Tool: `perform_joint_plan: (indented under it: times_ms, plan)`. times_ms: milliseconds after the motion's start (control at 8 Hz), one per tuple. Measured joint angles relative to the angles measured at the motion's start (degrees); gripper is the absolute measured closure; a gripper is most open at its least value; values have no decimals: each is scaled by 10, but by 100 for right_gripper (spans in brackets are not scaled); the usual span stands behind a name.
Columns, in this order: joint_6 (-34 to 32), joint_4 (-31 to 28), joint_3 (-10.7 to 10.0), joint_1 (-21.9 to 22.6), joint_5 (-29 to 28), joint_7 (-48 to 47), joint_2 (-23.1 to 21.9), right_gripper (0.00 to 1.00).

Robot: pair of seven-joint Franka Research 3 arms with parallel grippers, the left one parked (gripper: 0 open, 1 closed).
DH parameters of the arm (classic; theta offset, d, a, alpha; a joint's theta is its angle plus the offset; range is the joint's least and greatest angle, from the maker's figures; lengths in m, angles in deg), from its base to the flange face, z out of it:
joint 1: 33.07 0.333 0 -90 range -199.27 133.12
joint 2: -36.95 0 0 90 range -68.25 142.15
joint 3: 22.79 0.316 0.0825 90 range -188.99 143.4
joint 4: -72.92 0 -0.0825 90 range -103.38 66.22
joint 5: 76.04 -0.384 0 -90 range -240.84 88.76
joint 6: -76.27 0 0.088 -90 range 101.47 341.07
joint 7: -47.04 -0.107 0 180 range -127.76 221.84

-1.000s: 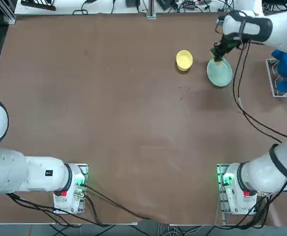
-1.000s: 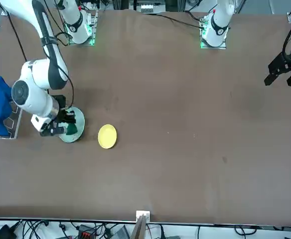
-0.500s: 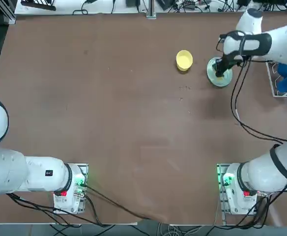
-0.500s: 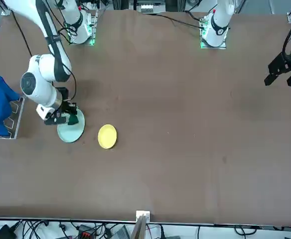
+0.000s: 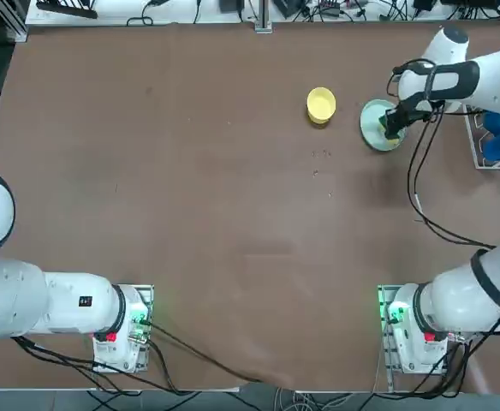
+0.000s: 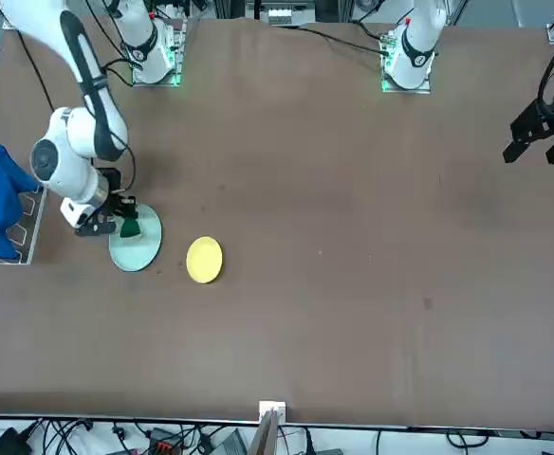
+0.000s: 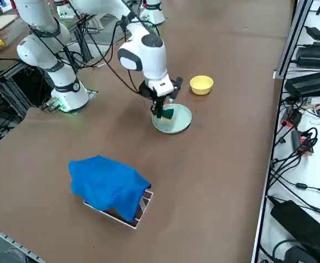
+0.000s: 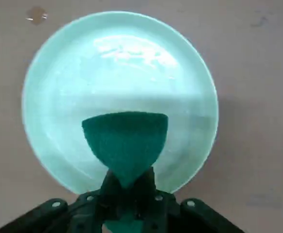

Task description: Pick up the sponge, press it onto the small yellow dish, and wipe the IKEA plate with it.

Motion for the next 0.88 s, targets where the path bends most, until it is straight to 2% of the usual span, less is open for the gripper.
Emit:
perform_joint_plan:
  times_ms: [625,875]
  plan:
    - [21,1,4,-3,0,9,23,89]
    - [22,8,2,-23,0,51,28,89]
